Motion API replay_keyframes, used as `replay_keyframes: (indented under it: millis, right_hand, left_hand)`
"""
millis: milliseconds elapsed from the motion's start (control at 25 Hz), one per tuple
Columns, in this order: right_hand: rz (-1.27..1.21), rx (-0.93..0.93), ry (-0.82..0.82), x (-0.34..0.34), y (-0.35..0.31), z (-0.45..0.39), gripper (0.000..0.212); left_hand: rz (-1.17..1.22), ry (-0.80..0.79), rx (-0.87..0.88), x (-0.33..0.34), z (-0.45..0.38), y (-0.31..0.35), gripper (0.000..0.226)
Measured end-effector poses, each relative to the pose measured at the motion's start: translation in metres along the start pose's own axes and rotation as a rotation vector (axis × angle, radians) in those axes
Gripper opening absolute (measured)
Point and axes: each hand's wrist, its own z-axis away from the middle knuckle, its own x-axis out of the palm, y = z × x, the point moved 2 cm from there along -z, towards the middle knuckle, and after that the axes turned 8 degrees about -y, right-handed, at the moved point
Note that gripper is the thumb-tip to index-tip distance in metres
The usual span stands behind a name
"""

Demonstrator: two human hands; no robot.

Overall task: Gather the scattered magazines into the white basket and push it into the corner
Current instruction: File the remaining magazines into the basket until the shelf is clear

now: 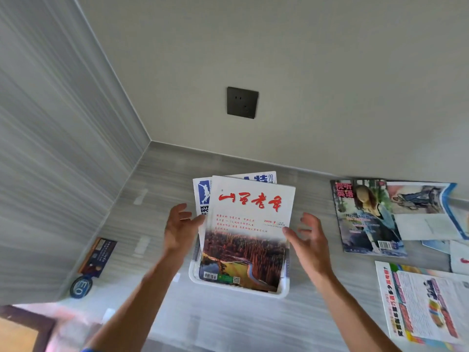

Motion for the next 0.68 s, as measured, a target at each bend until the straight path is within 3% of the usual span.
replay_keyframes:
  millis: [80,200,320,440,560,680]
  right_hand:
    - [-0.237,0.134,-0.191,0.007,-0.012,-0.026,0.068]
    - [-0.296,0.131,-0.328,0.020,-0.018,-0.045,0.056]
    - [-0.366,0.073,-0.208,0.024,-0.003,-0.047,0.062]
    - [-0.522,0.073,-0.180,0.030,-0.001,-0.048,0.074]
    - [-0.481,0.068,-0.262,0.034,-0.007,-0.056,0.074]
    - [-0.456,0.001,-0.252,0.038,-0.005,-0.054,0.069]
  left_hand:
    - [0.142,-0.216,-0.010,0.022,-0.024,0.023,0.047]
    - [0.189,-0.395,0.075,0.043,-0.032,0.035,0.053]
    - [0.123,-0.396,0.107,0.041,-0.037,0.029,0.050]
    - [0.081,-0.270,0.128,0.037,-0.040,0.025,0.042]
    - [0.223,-0.371,0.076,0.043,-0.036,0.013,0.059]
    - [0.222,-0.377,0.046,0.043,-0.035,0.003,0.049]
